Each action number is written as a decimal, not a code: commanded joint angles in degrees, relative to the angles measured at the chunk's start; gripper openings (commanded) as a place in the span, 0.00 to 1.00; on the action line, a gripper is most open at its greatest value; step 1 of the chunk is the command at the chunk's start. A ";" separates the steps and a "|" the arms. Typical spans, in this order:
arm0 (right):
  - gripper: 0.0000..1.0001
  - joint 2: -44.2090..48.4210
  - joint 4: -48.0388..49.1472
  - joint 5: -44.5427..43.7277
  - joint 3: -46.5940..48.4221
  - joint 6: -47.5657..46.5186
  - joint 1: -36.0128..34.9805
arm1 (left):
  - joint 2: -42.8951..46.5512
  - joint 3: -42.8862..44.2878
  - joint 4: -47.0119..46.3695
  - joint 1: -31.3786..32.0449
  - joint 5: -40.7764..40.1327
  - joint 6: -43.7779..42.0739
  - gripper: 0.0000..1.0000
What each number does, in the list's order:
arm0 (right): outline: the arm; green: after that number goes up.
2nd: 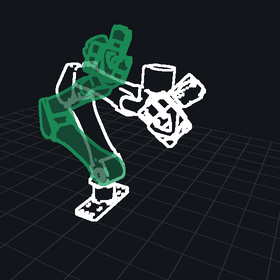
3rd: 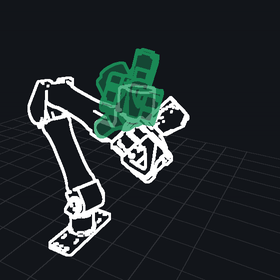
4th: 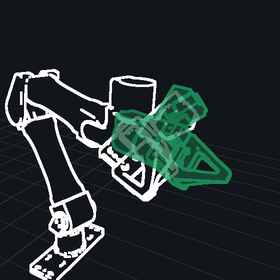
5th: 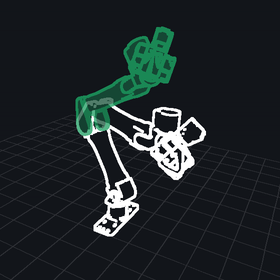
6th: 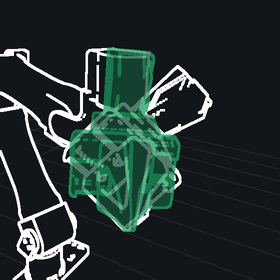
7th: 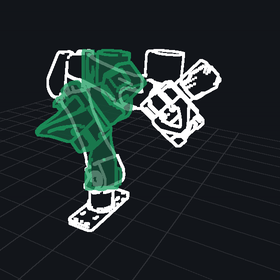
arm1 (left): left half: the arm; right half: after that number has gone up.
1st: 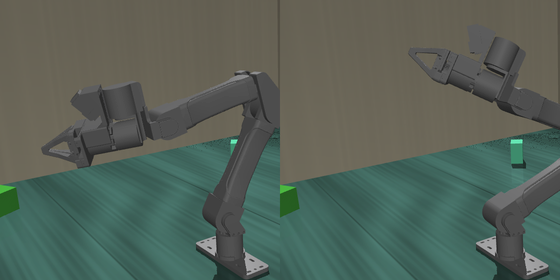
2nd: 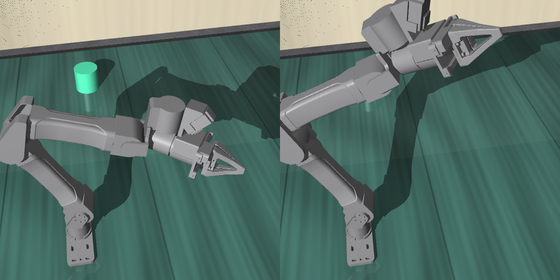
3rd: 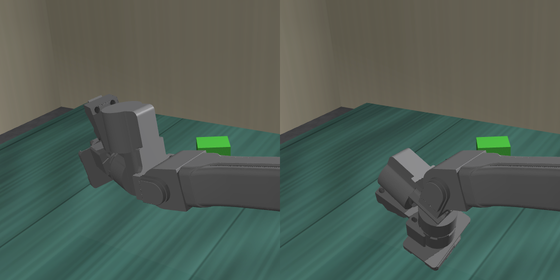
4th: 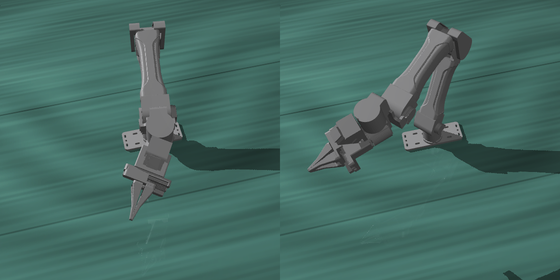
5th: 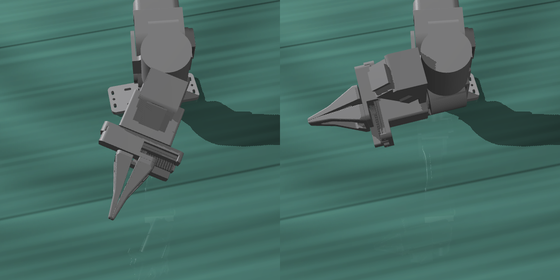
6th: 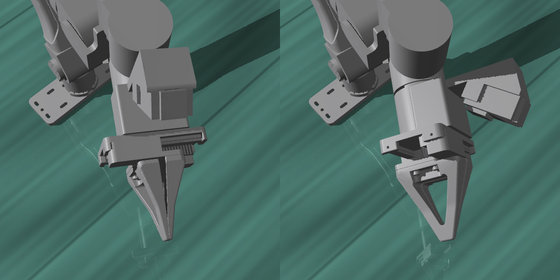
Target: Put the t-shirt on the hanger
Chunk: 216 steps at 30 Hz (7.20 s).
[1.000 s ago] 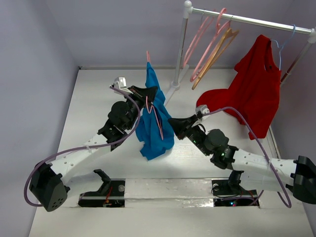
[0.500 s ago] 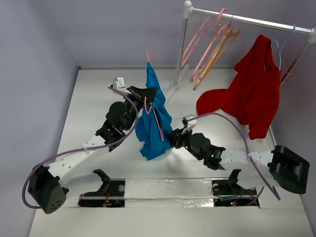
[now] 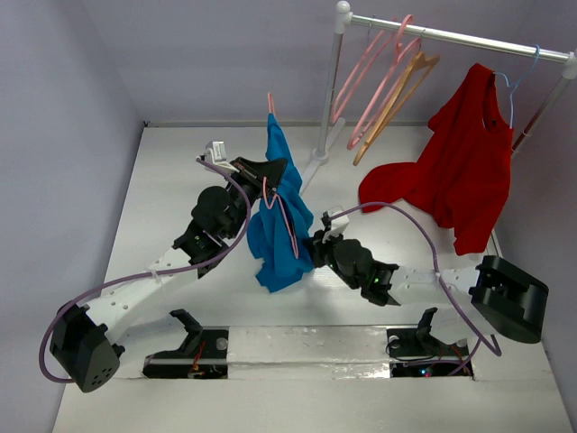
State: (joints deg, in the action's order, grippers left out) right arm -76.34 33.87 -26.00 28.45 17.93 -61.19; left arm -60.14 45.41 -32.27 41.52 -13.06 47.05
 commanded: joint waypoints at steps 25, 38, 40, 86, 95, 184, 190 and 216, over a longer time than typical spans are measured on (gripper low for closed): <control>0.00 14.27 -9.60 5.70 -6.66 10.54 -5.78 | -0.41 1.70 -20.37 -0.30 -9.17 -3.97 0.00; 0.00 14.65 -17.26 7.80 5.65 5.18 -6.40 | -3.84 -8.66 -22.84 -0.30 -3.82 3.75 0.00; 0.01 12.28 -18.39 7.46 6.79 5.53 -6.40 | -3.15 -9.20 -22.22 -0.30 -2.94 5.15 0.00; 0.00 7.43 -23.58 19.50 16.73 0.79 0.81 | 3.63 -16.58 -17.65 -0.30 6.64 9.73 0.00; 0.08 8.49 -27.80 19.84 20.42 -1.59 0.81 | 1.78 -16.49 -18.35 -0.30 5.06 7.89 0.00; 0.65 14.28 -27.03 24.23 7.34 7.12 7.58 | -18.17 -19.83 -31.19 -3.46 10.42 17.99 0.00; 0.54 10.51 -20.27 26.35 3.46 4.40 5.38 | -16.24 -19.65 -28.73 -3.98 9.98 16.94 0.00; 0.47 0.23 -24.02 32.15 11.80 -7.29 2.30 | -16.59 -18.34 -28.11 -4.52 22.20 15.71 0.00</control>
State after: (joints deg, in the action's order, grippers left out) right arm -75.79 8.91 4.49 36.42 12.97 -58.26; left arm -77.01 25.74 -57.08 37.01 6.31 63.96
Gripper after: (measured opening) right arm 0.470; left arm 0.039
